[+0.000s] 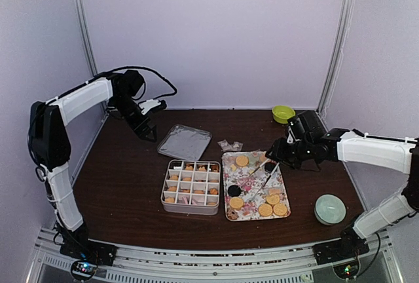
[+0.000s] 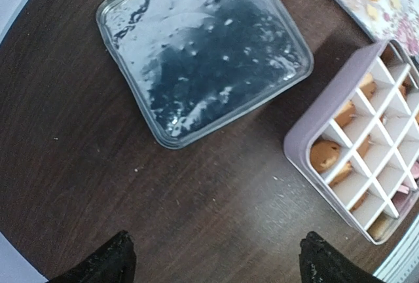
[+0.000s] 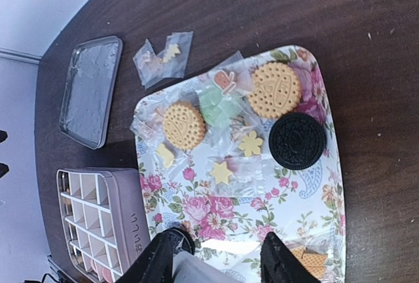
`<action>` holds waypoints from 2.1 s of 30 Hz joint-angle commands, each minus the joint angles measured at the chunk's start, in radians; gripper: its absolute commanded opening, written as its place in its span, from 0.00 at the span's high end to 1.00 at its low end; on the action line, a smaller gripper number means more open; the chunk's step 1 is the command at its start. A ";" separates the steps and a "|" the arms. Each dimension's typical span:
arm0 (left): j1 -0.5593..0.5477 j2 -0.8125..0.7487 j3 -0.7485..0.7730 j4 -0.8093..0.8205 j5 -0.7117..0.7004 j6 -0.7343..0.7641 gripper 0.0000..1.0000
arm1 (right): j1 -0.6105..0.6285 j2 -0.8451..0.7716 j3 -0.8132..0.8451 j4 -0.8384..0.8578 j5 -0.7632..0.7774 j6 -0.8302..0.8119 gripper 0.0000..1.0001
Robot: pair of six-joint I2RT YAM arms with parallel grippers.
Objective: Pack the cookies
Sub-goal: Place the clamp on the plate, then pick up the box lid from the center of the board.
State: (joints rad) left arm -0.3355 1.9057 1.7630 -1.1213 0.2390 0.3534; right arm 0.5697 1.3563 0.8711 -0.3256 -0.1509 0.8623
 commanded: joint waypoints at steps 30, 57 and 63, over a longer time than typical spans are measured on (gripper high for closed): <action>0.007 0.550 0.404 0.085 -0.114 -0.157 0.62 | -0.103 -0.056 -0.173 0.064 -0.012 0.217 0.29; 0.005 0.412 0.584 -0.017 -0.209 -0.075 1.00 | -0.033 -0.231 -0.013 0.062 0.035 0.061 0.00; -0.048 0.198 0.549 -0.017 -0.261 0.091 1.00 | 0.055 -0.172 0.111 0.117 -0.029 -0.145 0.00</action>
State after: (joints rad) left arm -0.3412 2.2955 2.2986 -1.1347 0.0174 0.3092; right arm 0.5850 1.1511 0.8963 -0.2886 -0.1307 0.8783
